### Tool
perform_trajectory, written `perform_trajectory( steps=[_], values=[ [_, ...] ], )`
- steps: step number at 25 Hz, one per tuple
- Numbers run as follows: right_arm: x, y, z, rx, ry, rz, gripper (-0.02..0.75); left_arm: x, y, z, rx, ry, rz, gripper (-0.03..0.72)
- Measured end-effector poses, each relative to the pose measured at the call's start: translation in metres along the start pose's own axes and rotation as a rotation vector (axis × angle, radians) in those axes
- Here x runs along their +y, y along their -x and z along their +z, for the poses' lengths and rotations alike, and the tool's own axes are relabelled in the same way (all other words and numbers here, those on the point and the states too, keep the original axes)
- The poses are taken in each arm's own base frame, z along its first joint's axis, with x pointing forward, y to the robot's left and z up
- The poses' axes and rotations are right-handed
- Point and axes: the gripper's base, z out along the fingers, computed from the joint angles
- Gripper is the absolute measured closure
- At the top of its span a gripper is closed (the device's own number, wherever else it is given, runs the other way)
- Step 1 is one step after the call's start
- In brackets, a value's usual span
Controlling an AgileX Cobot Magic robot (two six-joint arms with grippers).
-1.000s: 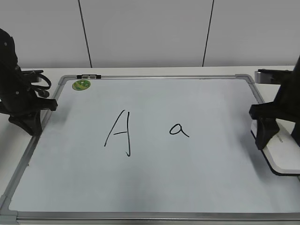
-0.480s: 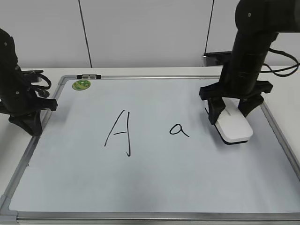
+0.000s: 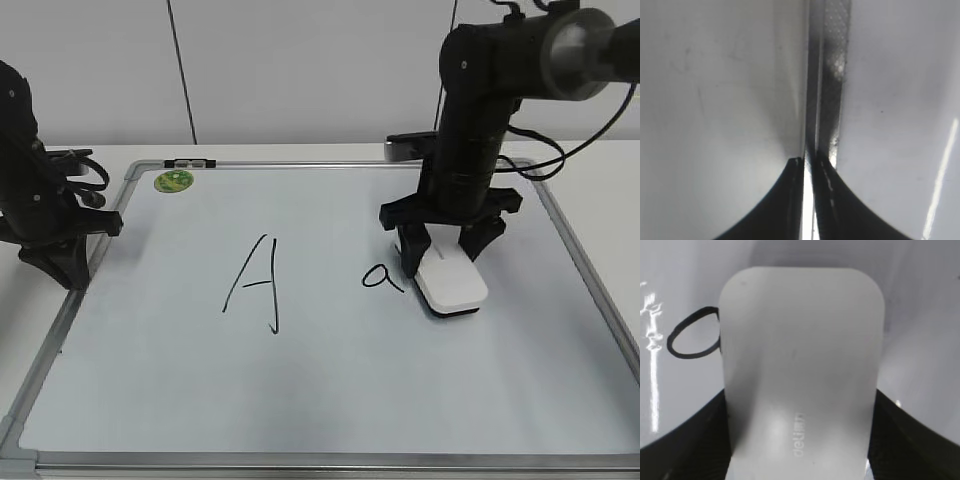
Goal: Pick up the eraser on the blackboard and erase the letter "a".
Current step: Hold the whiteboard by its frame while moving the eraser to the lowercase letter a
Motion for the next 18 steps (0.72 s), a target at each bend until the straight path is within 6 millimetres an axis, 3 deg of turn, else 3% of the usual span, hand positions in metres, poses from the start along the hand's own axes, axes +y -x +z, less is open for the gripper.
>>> perform_trajectory(
  steps=[7,18],
  values=[
    [0.015,0.007,0.016,0.024,0.018,-0.022,0.211,0.0,0.0,0.0,0.001,0.0,0.0,0.645],
    [0.02,0.01,0.019,0.035,0.082,-0.019,0.212,0.0,0.0,0.0,0.001,0.0,0.0,0.645]
  ],
)
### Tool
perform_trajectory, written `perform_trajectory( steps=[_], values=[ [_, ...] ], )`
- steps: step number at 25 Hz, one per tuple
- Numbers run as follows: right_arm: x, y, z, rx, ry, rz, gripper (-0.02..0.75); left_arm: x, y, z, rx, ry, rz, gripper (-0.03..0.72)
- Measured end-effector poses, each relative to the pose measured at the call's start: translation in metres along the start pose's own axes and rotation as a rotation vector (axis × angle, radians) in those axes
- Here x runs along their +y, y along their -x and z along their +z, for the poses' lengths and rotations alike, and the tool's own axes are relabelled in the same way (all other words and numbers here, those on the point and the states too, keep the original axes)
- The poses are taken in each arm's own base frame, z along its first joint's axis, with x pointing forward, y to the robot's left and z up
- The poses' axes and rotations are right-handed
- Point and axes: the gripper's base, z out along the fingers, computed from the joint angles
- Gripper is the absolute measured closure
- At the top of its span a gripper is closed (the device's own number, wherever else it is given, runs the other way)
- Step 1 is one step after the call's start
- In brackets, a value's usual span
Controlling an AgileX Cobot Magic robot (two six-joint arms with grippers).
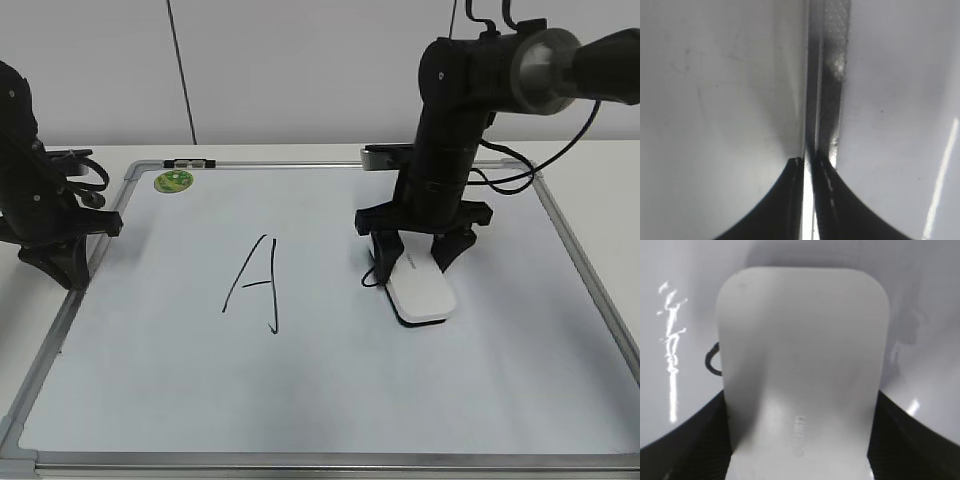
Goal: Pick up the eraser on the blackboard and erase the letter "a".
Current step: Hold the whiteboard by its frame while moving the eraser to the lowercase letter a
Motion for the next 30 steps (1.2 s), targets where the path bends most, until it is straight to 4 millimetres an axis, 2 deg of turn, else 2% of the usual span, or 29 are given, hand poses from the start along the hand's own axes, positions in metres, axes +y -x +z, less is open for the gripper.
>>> perform_trajectory(
  steps=[7,14,22,30],
  values=[
    [0.008,0.0,0.0,-0.004,0.045,-0.008,0.212,0.0,0.0,0.0,0.0,0.0,0.0,0.645],
    [0.046,-0.006,0.008,0.011,0.048,-0.095,0.212,0.0,0.0,0.0,0.0,0.0,0.0,0.643],
    [0.049,-0.004,0.016,0.033,-0.007,-0.104,0.212,0.0,0.0,0.0,0.0,0.0,0.0,0.642],
    [0.042,0.0,0.011,0.019,-0.039,-0.073,0.212,0.0,0.0,0.0,-0.002,0.0,0.002,0.642]
  ],
)
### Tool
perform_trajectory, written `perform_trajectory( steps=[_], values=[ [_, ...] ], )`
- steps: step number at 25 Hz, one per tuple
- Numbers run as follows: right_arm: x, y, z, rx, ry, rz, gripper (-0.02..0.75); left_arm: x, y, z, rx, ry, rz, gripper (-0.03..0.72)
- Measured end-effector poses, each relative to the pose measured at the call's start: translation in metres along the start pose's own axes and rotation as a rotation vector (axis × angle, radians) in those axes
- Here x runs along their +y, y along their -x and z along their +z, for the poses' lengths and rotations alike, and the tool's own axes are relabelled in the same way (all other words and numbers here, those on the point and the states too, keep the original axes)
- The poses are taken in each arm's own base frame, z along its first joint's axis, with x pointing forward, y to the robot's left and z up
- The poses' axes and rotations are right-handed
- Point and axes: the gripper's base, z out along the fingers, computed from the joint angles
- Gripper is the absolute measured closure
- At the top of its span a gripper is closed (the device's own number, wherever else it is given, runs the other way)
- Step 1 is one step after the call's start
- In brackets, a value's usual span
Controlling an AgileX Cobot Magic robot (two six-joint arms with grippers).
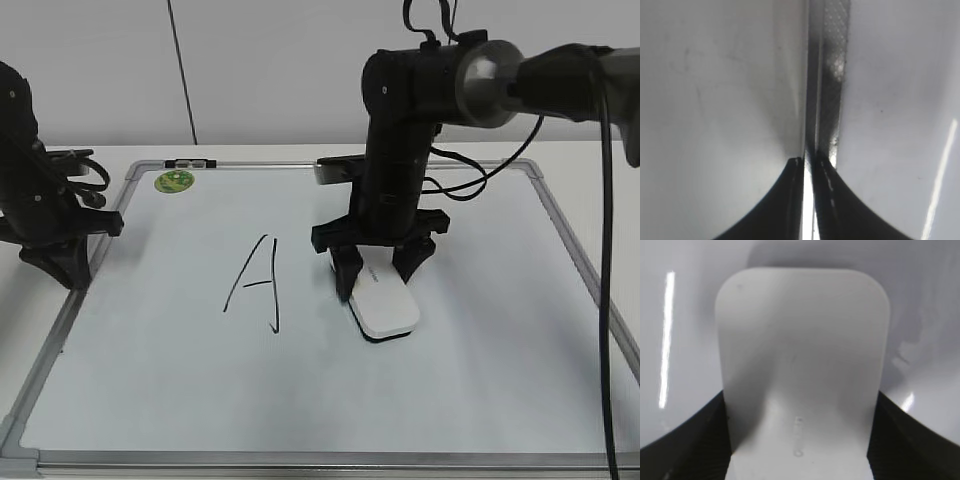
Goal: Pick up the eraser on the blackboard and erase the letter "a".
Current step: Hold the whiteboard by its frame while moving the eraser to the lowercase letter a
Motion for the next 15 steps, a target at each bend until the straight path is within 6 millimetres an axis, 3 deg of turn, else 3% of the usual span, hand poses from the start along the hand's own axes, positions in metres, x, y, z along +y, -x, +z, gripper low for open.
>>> perform_trajectory(
  steps=[15],
  values=[
    [-0.07,0.005,-0.009,-0.027,0.014,0.158,0.212,0.0,0.0,0.0,-0.001,-0.002,-0.001,0.642]
  ],
)
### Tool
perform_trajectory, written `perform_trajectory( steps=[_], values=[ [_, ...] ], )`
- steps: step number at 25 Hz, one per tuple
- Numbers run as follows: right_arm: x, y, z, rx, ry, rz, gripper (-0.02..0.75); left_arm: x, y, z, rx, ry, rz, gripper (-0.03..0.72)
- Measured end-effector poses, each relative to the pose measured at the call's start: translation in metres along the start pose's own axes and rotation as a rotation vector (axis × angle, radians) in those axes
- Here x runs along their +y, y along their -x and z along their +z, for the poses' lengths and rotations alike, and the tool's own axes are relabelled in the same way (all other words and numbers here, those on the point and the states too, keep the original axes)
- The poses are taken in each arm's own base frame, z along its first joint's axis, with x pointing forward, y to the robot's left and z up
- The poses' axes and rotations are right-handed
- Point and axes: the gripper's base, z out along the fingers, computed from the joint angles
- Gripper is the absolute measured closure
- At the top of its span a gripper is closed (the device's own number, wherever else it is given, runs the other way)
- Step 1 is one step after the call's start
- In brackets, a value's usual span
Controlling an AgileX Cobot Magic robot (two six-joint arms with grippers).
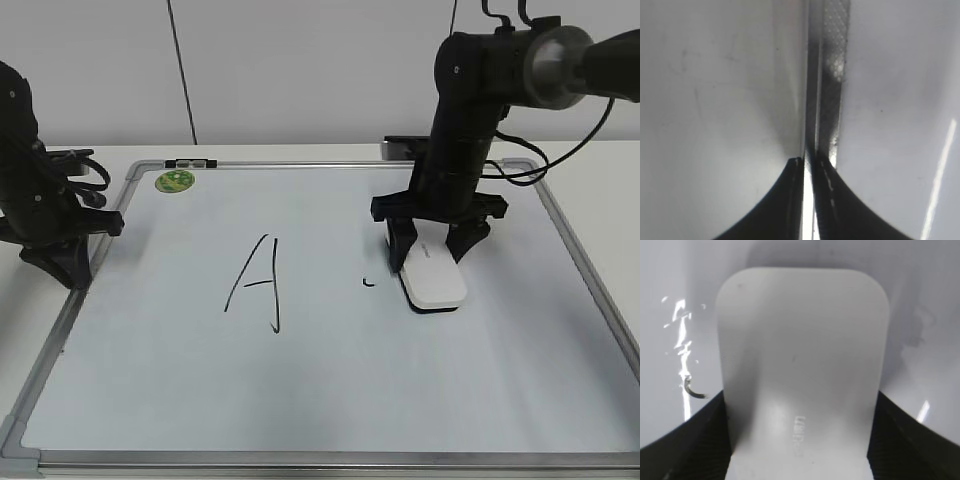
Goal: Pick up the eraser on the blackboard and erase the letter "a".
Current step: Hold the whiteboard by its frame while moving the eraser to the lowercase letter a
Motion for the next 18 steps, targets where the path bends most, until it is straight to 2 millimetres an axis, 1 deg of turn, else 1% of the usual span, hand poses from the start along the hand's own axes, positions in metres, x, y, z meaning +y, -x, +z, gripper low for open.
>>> perform_trajectory(
  steps=[2,7,12,15,18],
  values=[
    [-0.006,0.001,-0.002,-0.005,0.001,0.013,0.212,0.0,0.0,0.0,0.0,0.0,0.0,0.642],
    [-0.005,0.001,-0.002,-0.007,0.012,0.017,0.212,0.0,0.0,0.0,0.0,0.0,0.0,0.642],
    [0.011,-0.001,0.001,-0.006,-0.018,-0.027,0.212,0.0,0.0,0.0,0.0,0.0,0.0,0.641],
    [0.025,-0.004,0.004,-0.004,-0.057,-0.079,0.212,0.0,0.0,0.0,0.0,0.0,0.0,0.641],
    [0.044,-0.008,0.008,0.003,-0.063,-0.129,0.212,0.0,0.0,0.0,0.0,0.0,0.0,0.641]
  ],
)
